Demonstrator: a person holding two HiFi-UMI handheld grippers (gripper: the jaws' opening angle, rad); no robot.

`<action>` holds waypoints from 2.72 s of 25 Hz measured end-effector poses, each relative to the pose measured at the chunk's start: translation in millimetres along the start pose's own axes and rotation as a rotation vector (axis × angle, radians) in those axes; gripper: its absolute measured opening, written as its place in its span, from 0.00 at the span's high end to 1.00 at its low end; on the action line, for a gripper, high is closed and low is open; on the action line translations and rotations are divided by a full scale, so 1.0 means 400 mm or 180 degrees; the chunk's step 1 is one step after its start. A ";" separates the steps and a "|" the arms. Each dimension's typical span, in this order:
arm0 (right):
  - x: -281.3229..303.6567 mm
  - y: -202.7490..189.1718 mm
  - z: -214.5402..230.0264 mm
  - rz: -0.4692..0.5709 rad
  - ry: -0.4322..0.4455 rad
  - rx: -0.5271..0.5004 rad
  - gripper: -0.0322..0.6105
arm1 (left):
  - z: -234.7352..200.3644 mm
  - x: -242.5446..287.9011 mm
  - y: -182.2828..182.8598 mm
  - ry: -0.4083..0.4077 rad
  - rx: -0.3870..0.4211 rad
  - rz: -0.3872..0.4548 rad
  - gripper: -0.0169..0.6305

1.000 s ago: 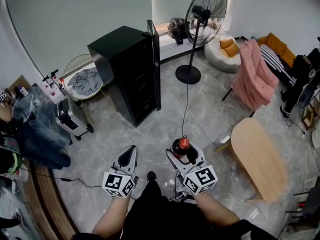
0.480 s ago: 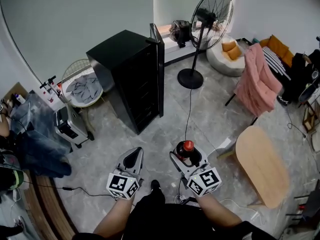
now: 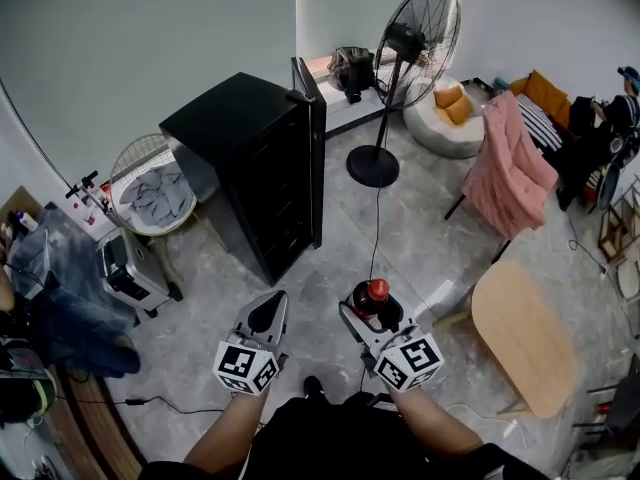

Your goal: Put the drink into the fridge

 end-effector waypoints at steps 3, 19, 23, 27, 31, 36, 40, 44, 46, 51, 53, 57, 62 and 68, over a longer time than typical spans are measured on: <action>0.027 0.002 0.007 0.0024 -0.0013 -0.0012 0.44 | -0.035 0.030 0.000 -0.0027 -0.0022 0.0017 0.95; 0.256 0.049 0.182 0.0098 0.0145 -0.0044 0.44 | -0.165 0.281 0.027 0.0059 0.0014 0.0030 0.95; 0.338 0.079 0.270 0.0073 0.0227 -0.0053 0.44 | -0.203 0.378 0.036 0.0161 0.0017 0.0014 0.95; 0.424 0.117 0.358 0.0015 0.0357 -0.0060 0.44 | -0.240 0.473 0.055 0.0301 0.0010 0.0012 0.95; 0.503 0.144 0.439 -0.0056 0.0498 -0.0108 0.44 | -0.269 0.556 0.068 0.0464 0.0004 -0.0001 0.95; 0.602 0.149 0.521 -0.0093 0.0669 -0.0217 0.44 | -0.305 0.643 0.072 0.0706 0.0063 0.0045 0.95; 0.676 0.136 0.557 -0.0173 0.0851 -0.0224 0.44 | -0.330 0.682 0.064 0.0956 0.0055 0.0061 0.95; 0.753 0.116 0.563 -0.0234 0.1049 -0.0240 0.44 | -0.359 0.701 0.055 0.1196 0.0043 0.0078 0.95; 0.792 0.104 0.558 -0.0234 0.1140 -0.0287 0.44 | -0.377 0.703 0.046 0.1320 0.0043 0.0095 0.95; 0.901 0.070 0.548 -0.0215 0.1292 -0.0347 0.44 | -0.423 0.706 0.011 0.1587 0.0008 0.0110 0.95; 0.949 0.049 0.537 -0.0217 0.1356 -0.0341 0.44 | -0.444 0.702 -0.003 0.1673 -0.0010 0.0123 0.95; 1.046 -0.001 0.509 -0.0126 0.1514 -0.0289 0.44 | -0.507 0.697 -0.029 0.1838 -0.0005 0.0181 0.95; 1.151 -0.085 0.476 -0.0149 0.1584 -0.0287 0.44 | -0.595 0.706 -0.092 0.1941 -0.0041 0.0131 0.95; 1.267 -0.193 0.465 -0.0221 0.1604 -0.0278 0.44 | -0.699 0.722 -0.189 0.2081 -0.0130 0.0089 0.95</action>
Point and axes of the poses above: the fingertips, and each gripper's own axes: x forward along the fingers, z to its right, y out of its top, the point moved 8 cm from there along -x, backward along the fingers, and after that the axes turned 6 degrees about -y, right-handed, at the moved point
